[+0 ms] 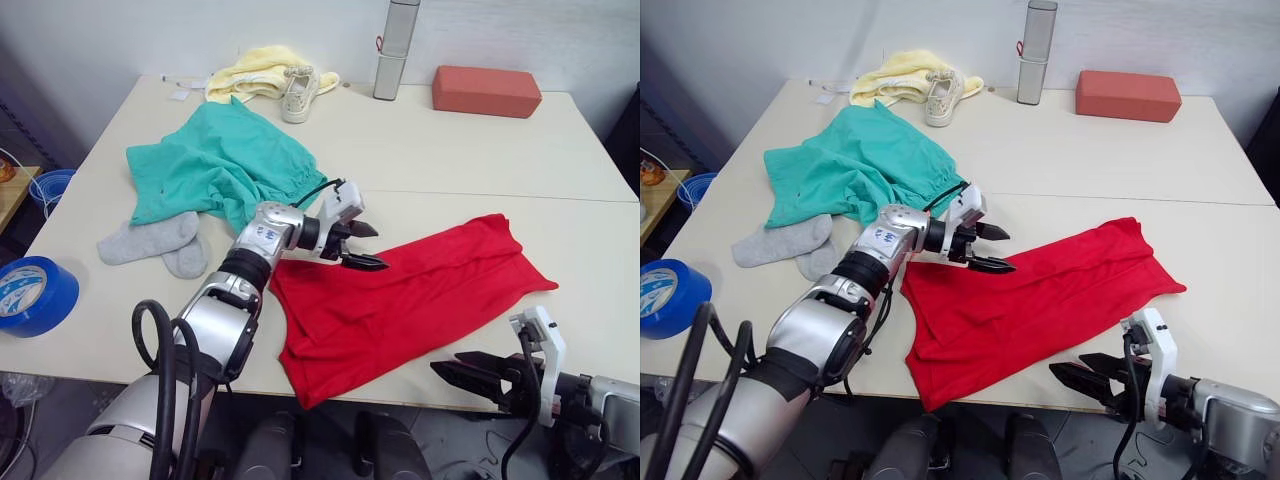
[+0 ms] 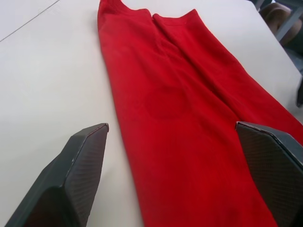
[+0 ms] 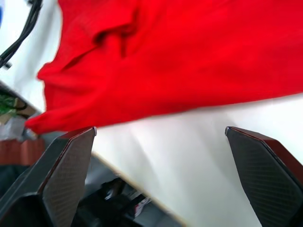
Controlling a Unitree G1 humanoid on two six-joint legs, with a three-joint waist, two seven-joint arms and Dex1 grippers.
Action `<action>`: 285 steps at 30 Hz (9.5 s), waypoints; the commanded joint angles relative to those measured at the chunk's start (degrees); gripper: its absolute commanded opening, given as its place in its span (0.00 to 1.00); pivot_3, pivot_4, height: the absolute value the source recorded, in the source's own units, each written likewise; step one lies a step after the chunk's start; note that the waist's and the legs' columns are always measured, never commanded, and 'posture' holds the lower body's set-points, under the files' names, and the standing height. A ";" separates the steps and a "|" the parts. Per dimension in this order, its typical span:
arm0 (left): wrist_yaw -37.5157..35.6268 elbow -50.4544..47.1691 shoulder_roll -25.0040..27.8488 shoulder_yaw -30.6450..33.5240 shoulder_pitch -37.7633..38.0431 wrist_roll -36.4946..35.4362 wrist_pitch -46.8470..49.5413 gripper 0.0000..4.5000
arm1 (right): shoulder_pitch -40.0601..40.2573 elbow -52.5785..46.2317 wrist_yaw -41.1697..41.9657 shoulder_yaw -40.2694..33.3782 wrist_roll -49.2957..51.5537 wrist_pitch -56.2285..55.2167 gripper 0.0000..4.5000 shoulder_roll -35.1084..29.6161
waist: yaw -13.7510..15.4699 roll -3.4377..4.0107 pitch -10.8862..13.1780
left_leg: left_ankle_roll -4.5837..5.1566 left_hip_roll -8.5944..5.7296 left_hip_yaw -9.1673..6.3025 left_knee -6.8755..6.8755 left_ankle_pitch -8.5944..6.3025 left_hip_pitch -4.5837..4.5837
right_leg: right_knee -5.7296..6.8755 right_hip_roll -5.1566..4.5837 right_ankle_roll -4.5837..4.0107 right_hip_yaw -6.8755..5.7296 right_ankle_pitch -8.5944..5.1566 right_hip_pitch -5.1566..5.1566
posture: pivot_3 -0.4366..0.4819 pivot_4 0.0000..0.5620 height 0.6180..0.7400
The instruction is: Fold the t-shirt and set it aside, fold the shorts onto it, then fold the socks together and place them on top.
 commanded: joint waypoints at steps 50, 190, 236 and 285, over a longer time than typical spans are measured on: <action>-7.42 -55.30 23.52 -2.33 32.54 -4.14 36.15 0.00 | -36.93 53.69 10.27 27.09 -44.42 -44.92 0.00 -14.31 | -1.99 0.02 -0.08 | -0.33 0.02 0.35 0.02 0.24 0.07 | 0.37 0.06 0.01 0.33 0.01 -0.16 | 0.48 0.27 1.00; 31.05 -74.57 14.49 9.21 42.27 -15.73 40.28 0.75 | -8.26 22.94 31.54 19.93 -22.10 -36.53 0.62 -23.74 | 0.10 -1.05 -0.41 | -0.83 0.05 0.11 -0.09 0.06 -0.01 | 0.10 -0.01 -0.14 0.16 -0.04 -0.25 | 0.48 0.27 1.00; 1.89 -37.33 20.10 -19.56 37.58 4.49 -57.73 1.00 | -16.75 64.40 52.76 52.32 -60.23 -159.85 1.00 -15.23 | -1.58 -0.86 -0.62 | -0.99 0.13 0.06 -0.88 -0.03 1.67 | -0.90 0.03 -0.28 -0.04 0.05 1.48 | 0.48 0.27 1.00; -3.39 -74.32 38.07 -12.88 62.82 -15.21 -31.01 0.00 | 3.49 30.64 51.41 56.47 -44.01 -134.78 0.00 -33.01 | -1.29 -0.02 -0.78 | -0.81 0.22 -0.07 -1.00 -0.35 1.90 | -0.40 0.02 -1.29 0.02 -0.90 1.42 | 0.48 0.27 1.00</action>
